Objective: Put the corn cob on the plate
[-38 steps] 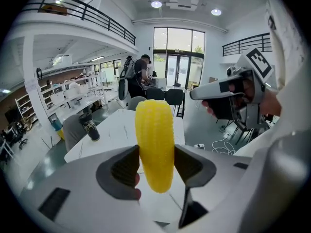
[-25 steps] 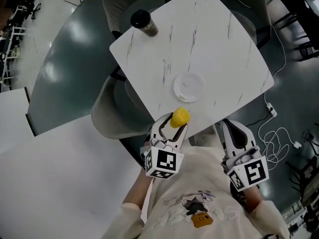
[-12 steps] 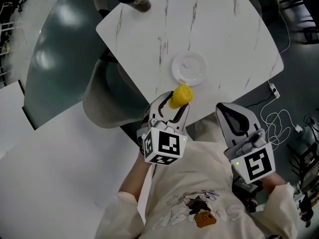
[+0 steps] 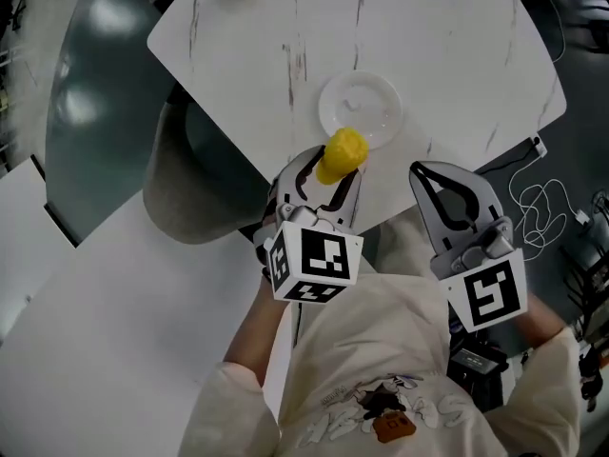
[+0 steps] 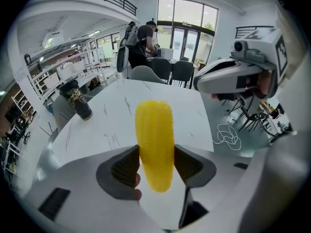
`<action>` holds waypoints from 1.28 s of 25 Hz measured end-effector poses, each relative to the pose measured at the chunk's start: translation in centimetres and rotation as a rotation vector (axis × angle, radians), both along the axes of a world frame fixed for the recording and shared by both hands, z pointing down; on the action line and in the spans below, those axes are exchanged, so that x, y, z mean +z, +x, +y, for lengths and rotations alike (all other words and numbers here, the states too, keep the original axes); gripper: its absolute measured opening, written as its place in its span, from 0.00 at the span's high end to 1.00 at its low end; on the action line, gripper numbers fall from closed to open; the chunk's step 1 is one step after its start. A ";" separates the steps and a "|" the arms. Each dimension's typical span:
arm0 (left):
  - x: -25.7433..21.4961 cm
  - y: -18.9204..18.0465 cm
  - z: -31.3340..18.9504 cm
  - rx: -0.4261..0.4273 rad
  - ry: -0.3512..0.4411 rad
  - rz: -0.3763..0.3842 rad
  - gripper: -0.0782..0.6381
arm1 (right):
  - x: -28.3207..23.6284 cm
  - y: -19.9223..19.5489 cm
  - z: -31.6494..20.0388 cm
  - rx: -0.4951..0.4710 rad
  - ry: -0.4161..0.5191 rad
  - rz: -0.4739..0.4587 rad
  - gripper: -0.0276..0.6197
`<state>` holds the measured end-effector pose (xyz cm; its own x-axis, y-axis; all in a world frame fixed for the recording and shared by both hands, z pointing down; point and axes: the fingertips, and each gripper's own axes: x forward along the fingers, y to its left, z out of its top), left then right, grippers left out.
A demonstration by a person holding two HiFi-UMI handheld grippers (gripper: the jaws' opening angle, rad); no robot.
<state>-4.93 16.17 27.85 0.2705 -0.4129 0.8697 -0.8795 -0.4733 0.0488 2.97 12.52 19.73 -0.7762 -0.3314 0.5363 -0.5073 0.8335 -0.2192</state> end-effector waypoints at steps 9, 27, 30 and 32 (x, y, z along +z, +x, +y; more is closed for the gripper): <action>3.3 0.3 -2.4 0.024 -0.040 0.012 0.57 | 6.1 -1.7 -0.3 -0.069 -0.014 0.069 0.95; 8.2 2.0 -4.3 0.147 -0.195 -0.067 0.58 | 11.3 -1.4 -2.3 0.000 -0.099 0.089 0.95; 8.8 2.4 -4.6 0.153 -0.200 -0.070 0.58 | 11.7 -0.6 -2.3 0.019 -0.114 0.092 0.95; 9.2 2.3 -4.9 0.159 -0.205 -0.080 0.58 | 12.0 -0.4 -2.2 0.030 -0.126 0.090 0.95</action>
